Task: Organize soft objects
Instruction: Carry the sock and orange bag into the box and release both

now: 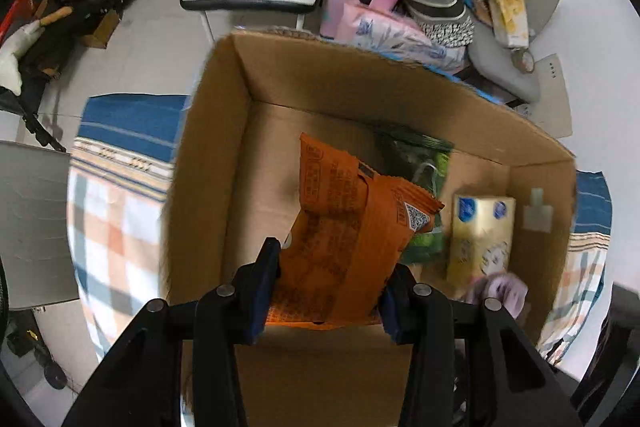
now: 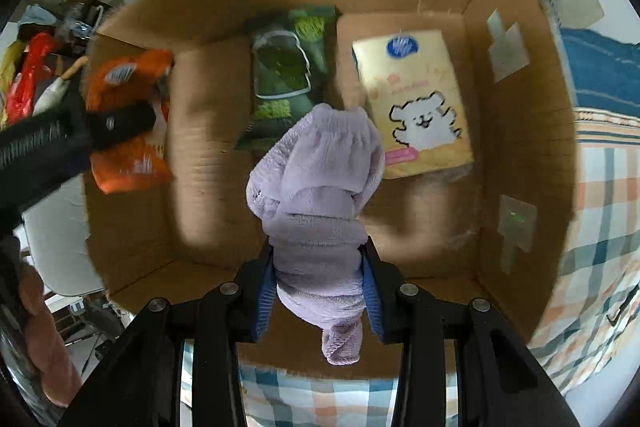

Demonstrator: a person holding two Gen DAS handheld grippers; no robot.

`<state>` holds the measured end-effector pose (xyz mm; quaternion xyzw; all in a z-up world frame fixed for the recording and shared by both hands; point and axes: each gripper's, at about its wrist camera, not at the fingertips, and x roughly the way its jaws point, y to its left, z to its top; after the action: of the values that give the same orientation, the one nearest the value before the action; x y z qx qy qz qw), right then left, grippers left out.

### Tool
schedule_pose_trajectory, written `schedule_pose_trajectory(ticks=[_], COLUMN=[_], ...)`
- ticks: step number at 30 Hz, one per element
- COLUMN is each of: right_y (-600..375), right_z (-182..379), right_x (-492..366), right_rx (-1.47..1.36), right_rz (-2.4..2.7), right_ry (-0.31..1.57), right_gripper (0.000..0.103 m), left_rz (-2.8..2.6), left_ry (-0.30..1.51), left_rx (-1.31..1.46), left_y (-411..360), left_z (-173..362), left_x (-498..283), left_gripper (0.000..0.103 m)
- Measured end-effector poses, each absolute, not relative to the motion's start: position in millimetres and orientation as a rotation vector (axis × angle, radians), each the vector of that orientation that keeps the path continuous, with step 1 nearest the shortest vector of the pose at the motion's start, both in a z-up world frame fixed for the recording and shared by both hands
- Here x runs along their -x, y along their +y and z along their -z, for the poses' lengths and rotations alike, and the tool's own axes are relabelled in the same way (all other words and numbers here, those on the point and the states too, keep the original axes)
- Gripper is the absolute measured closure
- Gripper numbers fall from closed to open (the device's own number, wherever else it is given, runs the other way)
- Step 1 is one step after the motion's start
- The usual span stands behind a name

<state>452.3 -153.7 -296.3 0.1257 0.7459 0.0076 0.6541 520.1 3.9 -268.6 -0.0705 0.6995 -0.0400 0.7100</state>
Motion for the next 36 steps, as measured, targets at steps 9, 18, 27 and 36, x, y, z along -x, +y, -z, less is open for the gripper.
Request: schedule_pose_trajectory(ticks=[9, 18, 27, 36], right_y=[-143, -148, -151, -155], right_z=[328, 309, 274, 241], right_x=[-467, -474, -440, -408], right_rx=[-0.316, -0.281, -0.195, -0.085], right_rz=[-0.034, -0.024, 0.003, 0.078], right_ry=[1.752, 1.708, 1.654, 1.539], right_gripper=[0.057, 0.034, 0.002, 0.000], left_rz=[0.074, 0.070, 0.081, 0.067], left_ry=[1.594, 1.591, 1.472, 1.358], left_rx=[0.105, 0.105, 0.031, 0.012], left_y=[-9, -8, 1, 13], left_z=[295, 280, 230, 193], left_x=[-544, -539, -493, -433], left_gripper=[0.060, 0.058, 0.020, 0.003])
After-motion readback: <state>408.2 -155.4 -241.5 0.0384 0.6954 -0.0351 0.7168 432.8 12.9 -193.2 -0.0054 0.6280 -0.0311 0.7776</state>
